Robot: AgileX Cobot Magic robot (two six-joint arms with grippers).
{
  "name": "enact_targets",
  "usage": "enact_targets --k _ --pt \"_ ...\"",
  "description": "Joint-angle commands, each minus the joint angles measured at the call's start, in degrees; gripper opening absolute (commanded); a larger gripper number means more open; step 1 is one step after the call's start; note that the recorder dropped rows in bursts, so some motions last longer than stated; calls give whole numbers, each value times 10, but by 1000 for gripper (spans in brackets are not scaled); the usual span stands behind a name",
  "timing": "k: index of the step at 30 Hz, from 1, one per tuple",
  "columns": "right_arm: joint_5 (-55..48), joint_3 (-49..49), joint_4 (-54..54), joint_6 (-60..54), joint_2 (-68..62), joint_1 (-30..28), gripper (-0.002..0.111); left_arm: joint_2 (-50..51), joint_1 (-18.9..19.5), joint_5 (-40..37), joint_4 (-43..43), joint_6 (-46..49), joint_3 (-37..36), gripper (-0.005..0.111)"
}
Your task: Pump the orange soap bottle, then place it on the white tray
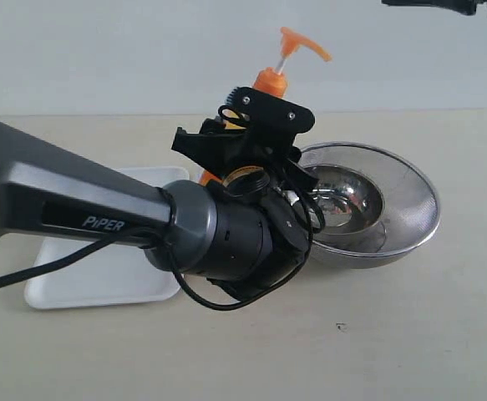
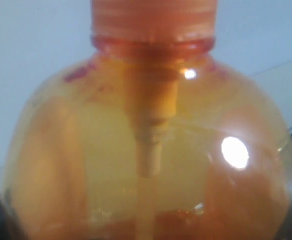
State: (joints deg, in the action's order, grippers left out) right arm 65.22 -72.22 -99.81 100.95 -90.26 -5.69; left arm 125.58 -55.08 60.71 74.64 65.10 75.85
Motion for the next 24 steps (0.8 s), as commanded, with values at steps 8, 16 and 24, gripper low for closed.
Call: enact_targets --k 8,16,24 --pt "44 -40 -1 1 -70 37 0 -8 -2 36 -19 9 8 5" --pt "20 -40 -1 -4 -71 82 0 -8 -2 36 -22 10 8 5" --pt "-25 -40 -1 -11 -71 87 0 -8 -2 36 -22 16 8 5"
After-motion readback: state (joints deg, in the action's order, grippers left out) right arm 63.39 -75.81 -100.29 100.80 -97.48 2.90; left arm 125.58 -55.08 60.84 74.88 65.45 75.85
